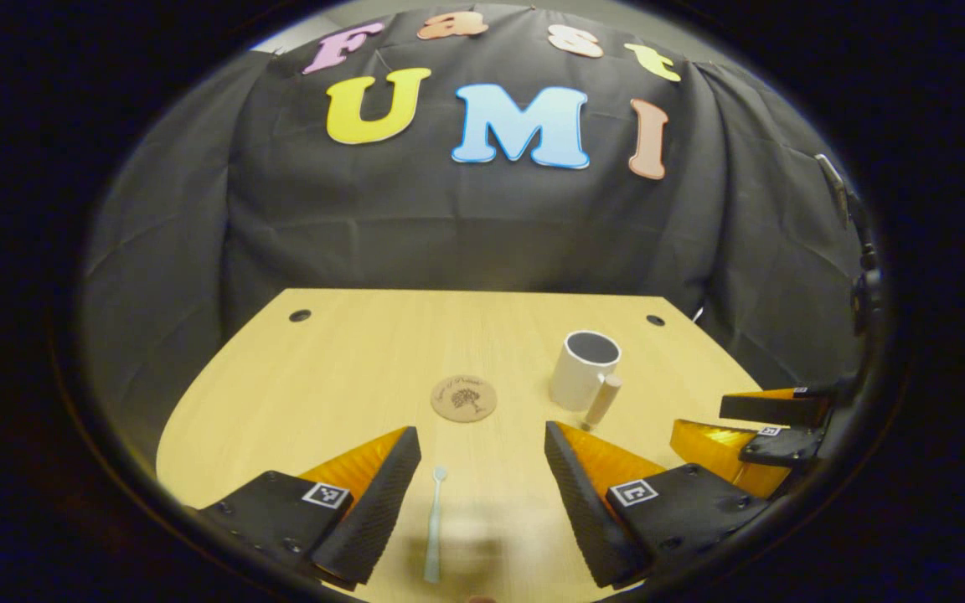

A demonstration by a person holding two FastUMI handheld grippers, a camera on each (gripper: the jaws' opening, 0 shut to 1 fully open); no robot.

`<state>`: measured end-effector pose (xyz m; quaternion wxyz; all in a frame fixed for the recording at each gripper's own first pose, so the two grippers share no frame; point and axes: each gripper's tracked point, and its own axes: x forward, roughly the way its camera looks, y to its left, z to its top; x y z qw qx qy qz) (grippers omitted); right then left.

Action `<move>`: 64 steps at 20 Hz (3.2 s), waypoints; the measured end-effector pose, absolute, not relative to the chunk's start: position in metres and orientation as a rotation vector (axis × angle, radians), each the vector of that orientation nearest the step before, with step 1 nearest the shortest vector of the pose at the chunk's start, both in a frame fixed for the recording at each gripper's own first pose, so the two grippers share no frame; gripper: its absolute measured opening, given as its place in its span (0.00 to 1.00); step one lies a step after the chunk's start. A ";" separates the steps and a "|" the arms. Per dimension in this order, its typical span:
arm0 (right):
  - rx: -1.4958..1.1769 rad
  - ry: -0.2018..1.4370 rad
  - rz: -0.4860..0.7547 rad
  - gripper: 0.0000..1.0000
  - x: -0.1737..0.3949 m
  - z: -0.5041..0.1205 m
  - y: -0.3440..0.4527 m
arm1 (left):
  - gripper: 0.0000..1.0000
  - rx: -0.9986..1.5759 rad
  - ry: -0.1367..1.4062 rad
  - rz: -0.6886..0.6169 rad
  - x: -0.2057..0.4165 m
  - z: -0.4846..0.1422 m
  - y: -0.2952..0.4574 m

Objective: Put the toothbrush and toothpaste on the desktop into the cup, then pick up the cup and place it on the coaster on the desktop.

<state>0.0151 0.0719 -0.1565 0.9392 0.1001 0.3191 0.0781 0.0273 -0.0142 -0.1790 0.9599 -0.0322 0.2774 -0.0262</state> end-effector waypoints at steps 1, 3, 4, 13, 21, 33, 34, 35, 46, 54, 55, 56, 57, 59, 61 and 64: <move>0.205 0.676 0.166 0.90 0.018 -0.163 0.073 | 0.96 -0.069 0.595 -0.057 0.027 -0.188 -0.014; 0.210 0.721 0.179 0.91 0.018 -0.174 0.081 | 0.97 -0.079 0.650 -0.055 0.027 -0.203 -0.010; 0.212 0.740 0.185 0.91 0.019 -0.179 0.082 | 0.96 -0.081 0.674 -0.052 0.027 -0.211 -0.008; 0.236 0.967 0.214 0.91 0.010 -0.232 0.095 | 0.99 -0.103 1.023 -0.036 0.006 -0.297 -0.003; 0.271 1.106 0.218 0.92 -0.004 -0.260 0.101 | 0.99 -0.113 1.228 -0.012 -0.012 -0.338 0.009; 0.288 1.315 0.230 0.94 -0.019 -0.288 0.113 | 0.94 -0.018 1.358 -0.016 -0.030 -0.356 0.024; 0.276 1.305 0.225 0.95 -0.017 -0.289 0.110 | 0.88 -0.016 1.356 -0.019 -0.029 -0.355 0.024; 0.271 1.304 0.218 0.88 -0.017 -0.290 0.110 | 0.87 -0.018 1.355 -0.016 -0.028 -0.355 0.024; 0.290 1.338 0.187 0.36 -0.022 -0.295 0.098 | 0.18 -0.026 1.330 0.004 -0.030 -0.352 0.036; 0.375 1.262 0.234 0.21 -0.016 -0.294 0.102 | 0.09 -0.013 1.279 -0.023 -0.029 -0.351 0.036; 0.390 1.244 0.241 0.18 -0.016 -0.291 0.103 | 0.10 -0.015 1.270 -0.027 -0.030 -0.352 0.035; 0.403 1.227 0.256 0.15 -0.014 -0.289 0.103 | 0.10 -0.022 1.257 -0.030 -0.029 -0.352 0.036; 0.410 1.217 0.261 0.15 -0.015 -0.290 0.102 | 0.10 -0.032 1.251 -0.030 -0.029 -0.351 0.037; 0.431 1.178 0.271 0.15 -0.012 -0.287 0.102 | 0.09 -0.051 1.233 -0.025 -0.029 -0.349 0.039; 0.448 1.138 0.277 0.15 -0.009 -0.282 0.100 | 0.09 -0.074 1.199 -0.017 -0.027 -0.344 0.042; 0.455 1.032 0.294 0.15 -0.002 -0.271 0.096 | 0.09 -0.110 1.123 -0.009 -0.019 -0.330 0.042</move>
